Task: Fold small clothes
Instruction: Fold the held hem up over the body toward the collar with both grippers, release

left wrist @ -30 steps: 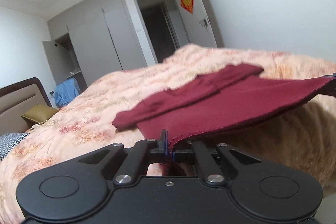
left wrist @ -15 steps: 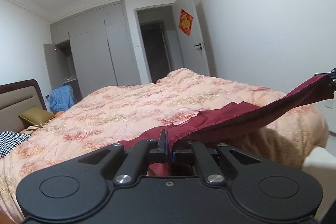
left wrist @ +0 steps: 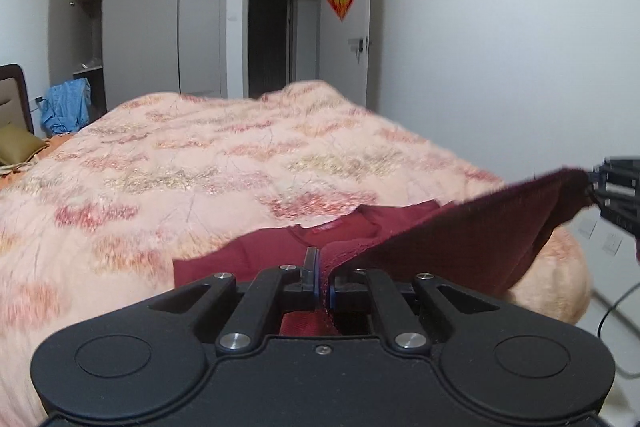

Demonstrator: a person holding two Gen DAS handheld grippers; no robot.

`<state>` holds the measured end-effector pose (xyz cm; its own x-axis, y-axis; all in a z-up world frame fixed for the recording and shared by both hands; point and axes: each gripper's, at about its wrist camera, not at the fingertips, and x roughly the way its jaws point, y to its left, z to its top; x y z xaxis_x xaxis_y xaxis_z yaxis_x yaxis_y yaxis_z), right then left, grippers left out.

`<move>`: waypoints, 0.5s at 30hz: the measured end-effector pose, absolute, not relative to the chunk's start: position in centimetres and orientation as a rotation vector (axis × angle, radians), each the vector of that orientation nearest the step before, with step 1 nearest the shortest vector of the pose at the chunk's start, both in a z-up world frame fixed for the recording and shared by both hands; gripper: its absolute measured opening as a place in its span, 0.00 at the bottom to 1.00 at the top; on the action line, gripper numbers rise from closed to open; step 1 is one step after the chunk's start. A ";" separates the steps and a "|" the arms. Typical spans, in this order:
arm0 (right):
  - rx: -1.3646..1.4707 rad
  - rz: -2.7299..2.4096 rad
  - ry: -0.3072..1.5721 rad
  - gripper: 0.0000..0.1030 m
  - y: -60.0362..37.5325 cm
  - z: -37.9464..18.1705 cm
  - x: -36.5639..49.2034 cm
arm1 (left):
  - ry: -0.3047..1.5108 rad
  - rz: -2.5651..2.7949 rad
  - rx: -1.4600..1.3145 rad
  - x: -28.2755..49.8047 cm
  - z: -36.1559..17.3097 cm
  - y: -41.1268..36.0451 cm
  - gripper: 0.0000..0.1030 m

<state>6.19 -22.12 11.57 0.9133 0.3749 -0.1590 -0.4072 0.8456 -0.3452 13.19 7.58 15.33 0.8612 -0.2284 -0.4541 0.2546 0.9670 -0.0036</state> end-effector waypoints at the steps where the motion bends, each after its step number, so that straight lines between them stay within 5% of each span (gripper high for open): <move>1: -0.389 0.419 0.099 0.04 -22.1 11.9 8.0 | 0.493 -0.251 0.053 15.2 15.5 7.9 0.04; 15: -0.443 0.432 0.348 0.04 -17.7 10.1 31.2 | 0.767 -0.227 -0.051 39.1 8.8 11.8 0.06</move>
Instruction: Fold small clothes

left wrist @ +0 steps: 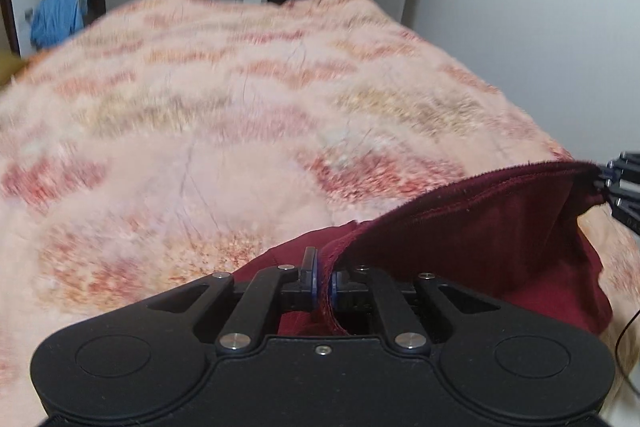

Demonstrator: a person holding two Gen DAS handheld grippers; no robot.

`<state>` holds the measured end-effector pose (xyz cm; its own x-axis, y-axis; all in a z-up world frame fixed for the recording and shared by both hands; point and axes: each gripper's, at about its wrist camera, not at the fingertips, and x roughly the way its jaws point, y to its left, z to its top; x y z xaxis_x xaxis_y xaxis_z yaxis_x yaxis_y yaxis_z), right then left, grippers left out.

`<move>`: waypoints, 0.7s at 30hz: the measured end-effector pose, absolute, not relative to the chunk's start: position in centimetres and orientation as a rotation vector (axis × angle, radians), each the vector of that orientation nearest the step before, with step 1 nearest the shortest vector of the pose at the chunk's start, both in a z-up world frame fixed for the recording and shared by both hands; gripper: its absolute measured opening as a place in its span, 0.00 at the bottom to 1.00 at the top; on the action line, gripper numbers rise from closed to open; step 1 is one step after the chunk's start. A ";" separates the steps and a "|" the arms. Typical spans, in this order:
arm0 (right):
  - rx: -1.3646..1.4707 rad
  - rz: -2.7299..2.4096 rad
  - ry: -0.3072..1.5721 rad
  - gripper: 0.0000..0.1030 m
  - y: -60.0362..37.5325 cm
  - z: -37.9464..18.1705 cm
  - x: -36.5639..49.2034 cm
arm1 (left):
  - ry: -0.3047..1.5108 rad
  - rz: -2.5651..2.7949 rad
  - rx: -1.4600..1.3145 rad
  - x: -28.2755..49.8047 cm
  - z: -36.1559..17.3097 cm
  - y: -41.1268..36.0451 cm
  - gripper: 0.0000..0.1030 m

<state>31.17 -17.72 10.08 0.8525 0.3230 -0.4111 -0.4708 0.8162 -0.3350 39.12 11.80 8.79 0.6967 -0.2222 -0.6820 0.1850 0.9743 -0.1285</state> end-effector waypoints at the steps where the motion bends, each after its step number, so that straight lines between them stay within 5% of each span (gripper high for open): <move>1: -0.429 0.434 0.375 0.04 -17.7 9.5 32.4 | 0.783 -0.232 -0.070 40.0 7.9 12.1 0.06; 8: -0.377 0.449 0.518 0.05 -17.8 5.2 38.5 | 0.847 -0.263 -0.139 43.3 4.1 13.1 0.14; 12: -0.337 0.472 0.542 0.08 -18.2 3.5 39.9 | 0.859 -0.308 -0.195 43.8 3.4 13.7 0.50; 14: -0.320 0.484 0.546 0.17 -18.3 3.1 40.4 | 0.857 -0.323 -0.205 43.9 3.5 13.9 0.77; 15: -0.318 0.487 0.544 0.30 -18.3 2.9 40.4 | 0.849 -0.327 -0.209 43.8 3.7 14.0 0.88; 16: -0.312 0.492 0.542 0.48 -18.2 3.1 40.6 | 0.837 -0.327 -0.212 43.7 3.9 14.2 0.91; 18: -0.283 0.511 0.536 0.67 -18.4 3.4 40.6 | 0.816 -0.323 -0.218 43.4 4.5 14.4 0.93; 21: -0.241 0.542 0.535 0.82 -18.6 3.7 40.4 | 0.787 -0.304 -0.222 42.7 5.1 14.7 0.97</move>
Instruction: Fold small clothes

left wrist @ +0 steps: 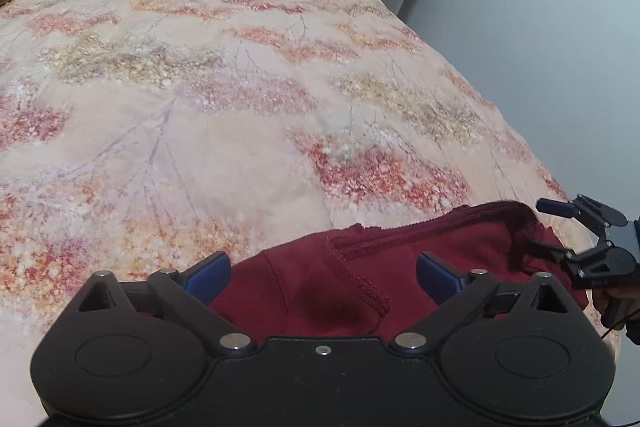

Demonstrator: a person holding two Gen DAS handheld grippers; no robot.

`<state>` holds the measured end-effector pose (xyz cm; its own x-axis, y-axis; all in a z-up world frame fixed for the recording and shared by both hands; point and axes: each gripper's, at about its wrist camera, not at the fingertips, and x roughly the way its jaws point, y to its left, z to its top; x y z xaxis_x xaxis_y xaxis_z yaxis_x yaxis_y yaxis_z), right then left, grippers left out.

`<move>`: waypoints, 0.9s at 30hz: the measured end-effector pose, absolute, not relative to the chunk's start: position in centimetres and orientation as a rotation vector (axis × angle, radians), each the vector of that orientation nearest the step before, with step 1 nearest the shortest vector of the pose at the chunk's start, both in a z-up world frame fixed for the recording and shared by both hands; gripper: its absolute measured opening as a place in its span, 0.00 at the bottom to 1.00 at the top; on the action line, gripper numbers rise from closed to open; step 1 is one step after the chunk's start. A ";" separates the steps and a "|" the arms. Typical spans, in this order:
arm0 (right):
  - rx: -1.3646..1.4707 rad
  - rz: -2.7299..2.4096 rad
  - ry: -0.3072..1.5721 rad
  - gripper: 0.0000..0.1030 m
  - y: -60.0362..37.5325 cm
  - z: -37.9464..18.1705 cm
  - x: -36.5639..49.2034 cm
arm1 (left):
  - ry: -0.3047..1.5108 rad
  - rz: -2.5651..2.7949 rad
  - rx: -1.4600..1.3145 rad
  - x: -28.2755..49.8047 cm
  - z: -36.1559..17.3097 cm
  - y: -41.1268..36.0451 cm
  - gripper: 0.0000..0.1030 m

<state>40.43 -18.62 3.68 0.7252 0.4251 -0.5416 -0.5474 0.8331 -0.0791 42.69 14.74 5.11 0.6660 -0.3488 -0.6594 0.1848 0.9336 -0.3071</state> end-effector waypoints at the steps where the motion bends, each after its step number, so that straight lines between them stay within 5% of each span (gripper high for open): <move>1: -0.234 0.550 0.534 0.90 -18.6 3.8 40.3 | 0.772 -0.306 -0.218 42.3 5.3 14.8 0.98; 6: -0.231 0.579 0.522 0.99 -19.1 3.8 38.3 | 0.715 -0.347 -0.162 39.2 5.1 14.5 0.99; 15: -0.281 0.466 0.558 1.00 -20.3 0.2 35.8 | 0.759 -0.264 0.048 35.0 -1.1 11.3 0.99; 27: -0.028 0.174 0.513 1.00 -25.1 -2.1 37.7 | 0.686 0.136 -0.146 37.7 -0.4 16.1 0.99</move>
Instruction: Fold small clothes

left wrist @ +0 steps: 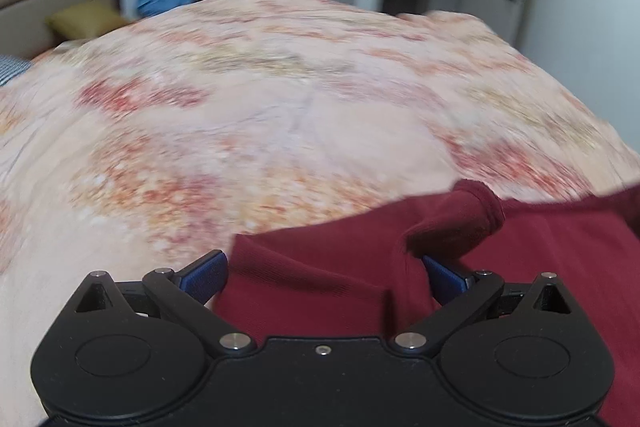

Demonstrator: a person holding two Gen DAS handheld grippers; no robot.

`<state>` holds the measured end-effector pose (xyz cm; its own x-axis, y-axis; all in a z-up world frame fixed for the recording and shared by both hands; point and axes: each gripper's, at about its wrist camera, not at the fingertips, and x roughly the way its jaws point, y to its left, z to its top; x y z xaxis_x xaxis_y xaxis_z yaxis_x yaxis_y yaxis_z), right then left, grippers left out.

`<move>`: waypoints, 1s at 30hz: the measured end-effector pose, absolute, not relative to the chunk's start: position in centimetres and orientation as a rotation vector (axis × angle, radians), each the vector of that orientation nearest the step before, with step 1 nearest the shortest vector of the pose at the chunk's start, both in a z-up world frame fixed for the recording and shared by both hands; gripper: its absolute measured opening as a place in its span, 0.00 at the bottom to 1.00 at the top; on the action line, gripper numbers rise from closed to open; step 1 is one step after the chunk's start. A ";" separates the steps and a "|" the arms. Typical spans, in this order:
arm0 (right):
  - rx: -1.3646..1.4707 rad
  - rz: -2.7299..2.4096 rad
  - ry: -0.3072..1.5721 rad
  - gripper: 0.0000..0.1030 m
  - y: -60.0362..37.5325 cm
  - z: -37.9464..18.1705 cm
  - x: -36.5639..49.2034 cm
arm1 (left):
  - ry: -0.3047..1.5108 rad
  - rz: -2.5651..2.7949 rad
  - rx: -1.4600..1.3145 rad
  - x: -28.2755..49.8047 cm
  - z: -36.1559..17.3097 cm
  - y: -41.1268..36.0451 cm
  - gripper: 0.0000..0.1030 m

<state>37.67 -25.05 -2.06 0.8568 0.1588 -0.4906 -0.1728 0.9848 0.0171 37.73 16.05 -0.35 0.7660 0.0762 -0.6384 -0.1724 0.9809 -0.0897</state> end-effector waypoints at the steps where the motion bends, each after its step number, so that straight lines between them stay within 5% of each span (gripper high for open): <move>1: -0.031 0.175 0.510 1.00 -25.1 -2.2 37.6 | 0.692 0.147 -0.166 37.8 -0.4 16.5 0.99; 13: 0.013 0.188 0.556 1.00 -25.4 -2.7 37.9 | 0.688 0.184 -0.423 36.9 -1.0 19.9 0.99; 30: 0.104 0.137 0.423 1.00 -25.4 -1.6 26.1 | 0.521 0.089 -0.324 25.0 0.8 11.9 0.99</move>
